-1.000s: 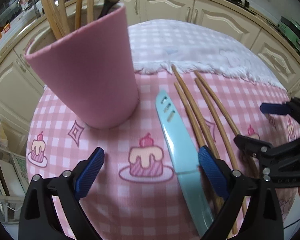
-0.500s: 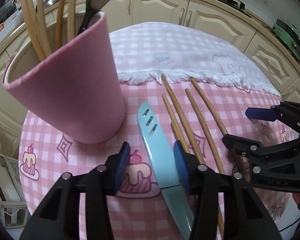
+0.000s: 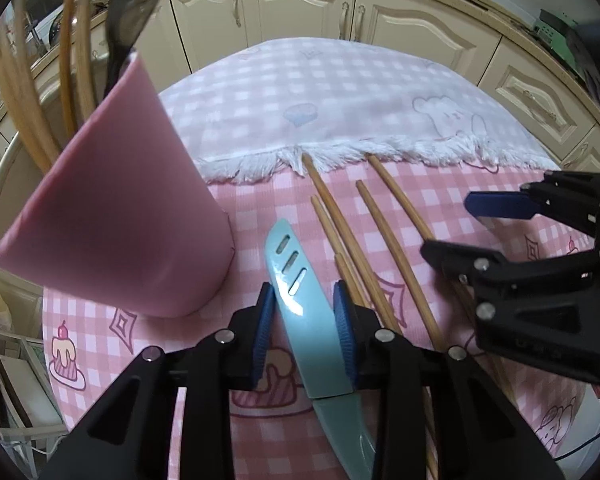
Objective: Organize utensils
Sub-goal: 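Close the left tool on the blue knife while the right grasps a chopstick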
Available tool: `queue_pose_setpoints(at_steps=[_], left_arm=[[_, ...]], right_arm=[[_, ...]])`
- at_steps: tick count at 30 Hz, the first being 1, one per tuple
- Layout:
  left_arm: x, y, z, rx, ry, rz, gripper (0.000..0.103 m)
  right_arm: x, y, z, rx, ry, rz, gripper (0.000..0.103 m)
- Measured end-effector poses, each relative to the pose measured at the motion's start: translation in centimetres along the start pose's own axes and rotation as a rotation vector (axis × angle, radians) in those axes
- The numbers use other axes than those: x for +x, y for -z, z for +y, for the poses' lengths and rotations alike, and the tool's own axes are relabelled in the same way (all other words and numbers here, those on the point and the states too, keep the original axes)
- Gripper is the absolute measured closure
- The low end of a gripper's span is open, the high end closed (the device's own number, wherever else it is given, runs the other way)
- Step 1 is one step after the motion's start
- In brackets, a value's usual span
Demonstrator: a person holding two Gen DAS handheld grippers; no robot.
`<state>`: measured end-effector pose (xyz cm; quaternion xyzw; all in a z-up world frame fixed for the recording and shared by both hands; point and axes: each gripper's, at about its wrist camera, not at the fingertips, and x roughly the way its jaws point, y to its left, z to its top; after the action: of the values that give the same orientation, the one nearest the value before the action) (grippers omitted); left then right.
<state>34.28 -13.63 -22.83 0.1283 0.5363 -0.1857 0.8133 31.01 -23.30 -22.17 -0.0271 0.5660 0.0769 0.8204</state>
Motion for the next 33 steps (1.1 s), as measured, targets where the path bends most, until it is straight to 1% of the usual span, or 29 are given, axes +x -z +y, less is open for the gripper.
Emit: queue_pose_setpoints(at_steps=[2, 4, 6, 7, 11, 14, 16, 18, 20, 22, 24, 26, 30, 31, 33], left_arm=[[0.0, 0.0, 0.1, 0.005, -0.007, -0.004, 0.073], [0.0, -0.1, -0.1, 0.017, -0.012, -0.012, 0.075], [-0.3, 0.2, -0.1, 0.018, 0.002, -0.021, 0.078], [-0.5, 0.4, -0.1, 0.015, 0.009, -0.027, 0.079], [-1.4, 1.4, 0.3, 0.004, 0.025, -0.053, 0.080], [-2.0, 1.9, 0.2, 0.014, 0.017, -0.065, 0.080], [-1.6, 1.9, 0.1, 0.028, 0.010, -0.043, 0.080], [-1.0, 1.9, 0.4, 0.021, -0.002, -0.024, 0.078], [-1.0, 1.6, 0.2, 0.039, -0.018, -0.011, 0.077], [-0.9, 1.4, 0.0, 0.047, -0.040, -0.005, 0.073], [-0.8, 1.3, -0.1, 0.053, -0.044, -0.006, 0.073], [-0.9, 1.4, -0.2, 0.060, -0.033, -0.015, 0.080], [-1.6, 2.0, -0.2, 0.061, -0.026, -0.054, 0.081], [-2.2, 2.3, -0.1, 0.055, -0.013, -0.075, 0.081], [-3.2, 2.7, 0.3, 0.046, -0.012, -0.105, 0.081]], right_arm=[[0.1, -0.5, 0.3, -0.010, 0.005, -0.002, 0.066], [0.1, -0.8, 0.7, -0.025, -0.012, -0.006, 0.083], [0.0, -0.7, 0.8, -0.029, -0.032, -0.010, 0.094], [-0.1, -0.6, 0.7, -0.022, -0.044, -0.014, 0.096], [-0.8, 0.2, -0.3, 0.024, -0.089, -0.046, 0.096], [-1.3, 0.6, -0.8, 0.038, -0.101, -0.058, 0.096], [-1.6, 0.8, -0.7, 0.037, -0.097, -0.059, 0.096], [-1.5, 0.7, -0.7, 0.031, -0.089, -0.048, 0.096], [-1.1, 0.7, -0.6, 0.025, -0.077, -0.029, 0.096], [-0.8, 0.8, -0.5, 0.017, -0.067, -0.016, 0.096], [-0.8, 0.6, -0.3, 0.008, -0.055, -0.012, 0.096], [-0.8, 0.6, -0.1, 0.000, -0.049, -0.015, 0.096], [-1.3, 0.8, -0.1, 0.017, -0.091, -0.048, 0.097], [-1.7, 1.0, -0.2, 0.023, -0.105, -0.064, 0.097], [-2.6, 1.3, -0.5, 0.036, -0.125, -0.099, 0.097]])
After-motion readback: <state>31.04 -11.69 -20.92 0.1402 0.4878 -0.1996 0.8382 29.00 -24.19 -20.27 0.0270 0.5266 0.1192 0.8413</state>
